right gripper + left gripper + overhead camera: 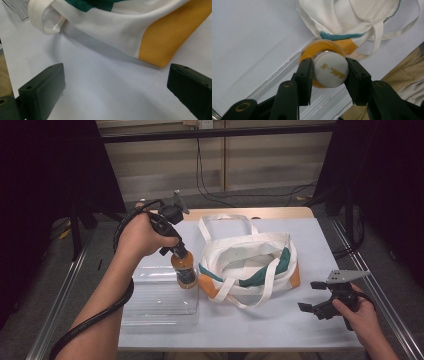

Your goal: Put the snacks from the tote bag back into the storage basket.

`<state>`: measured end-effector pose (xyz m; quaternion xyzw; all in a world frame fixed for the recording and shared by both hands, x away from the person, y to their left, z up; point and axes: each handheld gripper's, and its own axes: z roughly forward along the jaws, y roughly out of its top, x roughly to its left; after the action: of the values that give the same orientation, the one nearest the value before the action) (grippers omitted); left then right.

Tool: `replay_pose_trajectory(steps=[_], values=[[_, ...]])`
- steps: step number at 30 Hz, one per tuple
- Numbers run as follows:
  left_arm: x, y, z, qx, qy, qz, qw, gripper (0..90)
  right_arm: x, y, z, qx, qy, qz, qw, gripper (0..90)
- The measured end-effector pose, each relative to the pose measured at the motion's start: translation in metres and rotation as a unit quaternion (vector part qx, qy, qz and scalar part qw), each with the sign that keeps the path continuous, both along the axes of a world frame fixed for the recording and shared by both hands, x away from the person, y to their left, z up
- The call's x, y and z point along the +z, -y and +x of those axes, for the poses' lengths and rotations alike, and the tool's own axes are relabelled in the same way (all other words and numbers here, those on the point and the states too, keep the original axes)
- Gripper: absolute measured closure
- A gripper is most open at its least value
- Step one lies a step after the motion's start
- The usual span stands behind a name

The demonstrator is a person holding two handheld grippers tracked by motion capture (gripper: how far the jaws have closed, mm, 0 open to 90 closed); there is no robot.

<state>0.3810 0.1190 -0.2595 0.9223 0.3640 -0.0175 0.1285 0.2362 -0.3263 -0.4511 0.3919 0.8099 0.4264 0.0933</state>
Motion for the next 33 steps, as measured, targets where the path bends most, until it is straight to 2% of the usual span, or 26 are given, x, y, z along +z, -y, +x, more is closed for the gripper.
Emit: replay_pose_trajectory(steps=[21, 22, 24, 33], values=[[-0.011, 0.001, 0.004, -0.007, -0.005, 0.003, 1.0, 59.1, -0.001, 0.0, 0.0, 0.0, -0.002, -0.001, 1.0, 1.4], [-0.013, 0.001, 0.004, 0.0, -0.004, -0.001, 1.0, 59.1, -0.001, 0.0, 0.0, 0.0, -0.001, -0.001, 1.0, 1.4], [-0.013, 0.002, 0.004, -0.007, -0.007, 0.004, 0.9999, 59.1, -0.001, 0.0, 0.0, 0.002, -0.002, -0.001, 1.0, 1.4], [-0.018, 0.004, 0.006, -0.005, -0.01, 0.007, 0.9999, 59.1, -0.002, -0.001, 0.001, 0.001, -0.002, -0.001, 1.0, 1.4]])
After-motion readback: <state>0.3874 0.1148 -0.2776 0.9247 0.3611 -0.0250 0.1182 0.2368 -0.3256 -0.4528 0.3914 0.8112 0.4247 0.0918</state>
